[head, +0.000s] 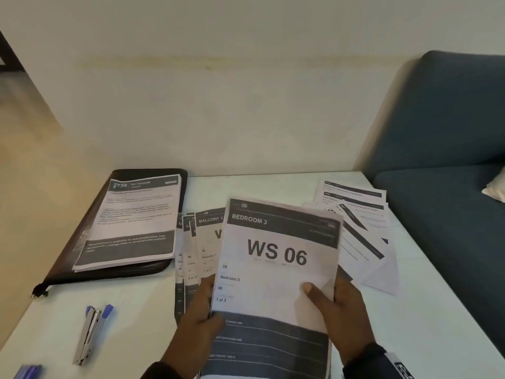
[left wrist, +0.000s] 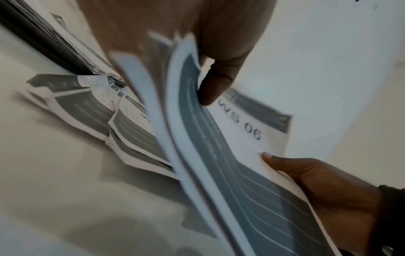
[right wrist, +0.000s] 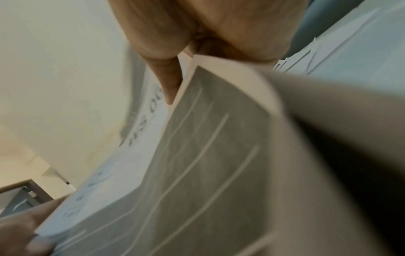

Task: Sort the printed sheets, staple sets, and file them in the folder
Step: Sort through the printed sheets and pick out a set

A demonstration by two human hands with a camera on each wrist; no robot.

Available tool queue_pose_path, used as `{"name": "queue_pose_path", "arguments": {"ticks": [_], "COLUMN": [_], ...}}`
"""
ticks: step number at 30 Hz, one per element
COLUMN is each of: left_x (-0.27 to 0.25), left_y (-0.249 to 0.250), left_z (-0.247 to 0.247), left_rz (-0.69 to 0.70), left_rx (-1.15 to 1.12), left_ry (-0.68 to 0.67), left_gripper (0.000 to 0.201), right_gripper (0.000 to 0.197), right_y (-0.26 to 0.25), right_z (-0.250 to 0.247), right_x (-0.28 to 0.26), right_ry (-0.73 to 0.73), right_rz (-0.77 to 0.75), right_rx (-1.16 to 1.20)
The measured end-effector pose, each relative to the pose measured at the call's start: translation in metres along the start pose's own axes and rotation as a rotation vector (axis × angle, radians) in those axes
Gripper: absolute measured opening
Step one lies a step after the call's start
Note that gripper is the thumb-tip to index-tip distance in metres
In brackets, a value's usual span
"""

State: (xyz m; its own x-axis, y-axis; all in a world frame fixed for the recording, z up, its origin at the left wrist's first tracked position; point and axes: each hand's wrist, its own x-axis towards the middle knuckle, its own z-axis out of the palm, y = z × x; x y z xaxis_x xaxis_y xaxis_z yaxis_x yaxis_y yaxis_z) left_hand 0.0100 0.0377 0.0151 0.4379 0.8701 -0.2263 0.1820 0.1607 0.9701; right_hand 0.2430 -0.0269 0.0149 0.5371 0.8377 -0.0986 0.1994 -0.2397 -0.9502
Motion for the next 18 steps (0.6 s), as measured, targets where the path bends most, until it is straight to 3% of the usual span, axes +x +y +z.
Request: {"name": "queue_pose_path", "arguments": {"ticks": [4, 8, 11, 13, 16, 18], "left_x": [-0.001, -0.007, -0.012, -0.015, -0.012, -0.009], "left_y": [0.001, 0.009, 0.017, 0.019, 0.005, -0.010], "left_z": [0.005, 0.008, 0.008, 0.007, 0.011, 0.014], "left_rz": [0.016, 0.101, 0.194, 0.183, 0.040, -0.001], "left_rx": [0.062, 0.147, -0.010, -0.153, -0.204, -0.046], "left_ry": [0.012, 0.102, 0.230, 0.245, 0.206, 0.200], "left_gripper": [0.066, 0.057, 0.041, 0.037, 0.046, 0.037], "right_gripper": [0.023, 0.031, 0.055, 0.048, 0.057, 0.039], "right_y": [0.000, -0.022, -0.034, -0.034, -0.015, -0.001], "right_z": [0.006, 0.005, 0.003, 0.005, 0.015, 0.024], "right_x": [-0.003, -0.012, -0.024, -0.030, -0.032, -0.031], "right_ry": [0.052, 0.088, 0.095, 0.072, -0.022, -0.028], "right_rz": [0.013, -0.105, -0.222, -0.264, -0.123, -0.025], "right_rx": [0.029, 0.225, 0.266, 0.287, 0.325, 0.265]}}
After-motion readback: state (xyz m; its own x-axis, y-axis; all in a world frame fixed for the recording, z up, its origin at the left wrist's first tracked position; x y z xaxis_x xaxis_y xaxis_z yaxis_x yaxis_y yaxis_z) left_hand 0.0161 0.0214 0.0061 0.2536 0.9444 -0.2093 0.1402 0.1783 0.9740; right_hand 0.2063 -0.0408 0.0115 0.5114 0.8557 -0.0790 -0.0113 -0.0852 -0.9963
